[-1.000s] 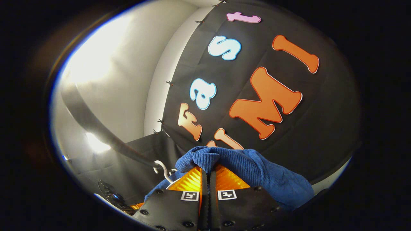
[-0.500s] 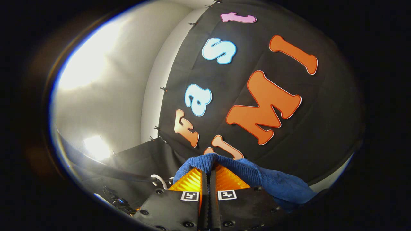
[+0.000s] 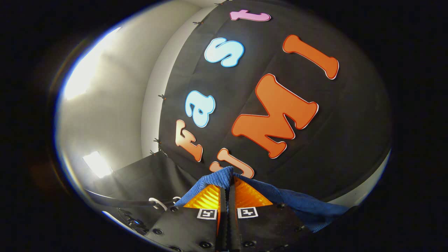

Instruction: Grasp the clothes on the hanger with both hands and then place them into the laundry hamper below.

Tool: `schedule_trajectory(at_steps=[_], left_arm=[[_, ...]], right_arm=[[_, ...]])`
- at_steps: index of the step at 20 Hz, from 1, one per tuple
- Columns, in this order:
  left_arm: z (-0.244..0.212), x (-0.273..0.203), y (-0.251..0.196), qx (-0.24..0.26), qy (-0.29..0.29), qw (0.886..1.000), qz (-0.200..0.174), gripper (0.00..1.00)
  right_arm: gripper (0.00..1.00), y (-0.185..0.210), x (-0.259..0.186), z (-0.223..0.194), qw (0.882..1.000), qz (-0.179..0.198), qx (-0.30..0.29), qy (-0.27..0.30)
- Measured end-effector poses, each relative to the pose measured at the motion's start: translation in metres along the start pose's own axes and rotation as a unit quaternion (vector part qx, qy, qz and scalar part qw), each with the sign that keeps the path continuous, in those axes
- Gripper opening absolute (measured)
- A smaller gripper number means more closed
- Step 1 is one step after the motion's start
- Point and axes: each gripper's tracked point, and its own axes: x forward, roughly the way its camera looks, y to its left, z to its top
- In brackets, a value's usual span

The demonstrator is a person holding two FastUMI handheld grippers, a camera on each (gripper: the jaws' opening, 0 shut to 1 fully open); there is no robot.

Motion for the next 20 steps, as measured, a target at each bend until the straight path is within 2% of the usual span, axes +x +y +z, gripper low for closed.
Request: schedule_trajectory(at_steps=[5,9,20], left_arm=[[-0.028,0.025,0.006,0.002,0.031,1.000,-0.007,0.01],[-0.050,0.038,0.013,-0.016,0.049,0.999,-0.009,0.00],[-0.106,0.019,0.021,-0.045,0.081,0.996,-0.003,0.00]], right_arm=[[0.08,-0.028,0.011,0.000,0.999,-0.035,-0.012,0.006],[0.08,-0.053,0.007,-0.010,0.998,-0.060,-0.018,0.019],[0.08,-0.093,-0.024,-0.047,0.995,-0.094,-0.011,0.045]])
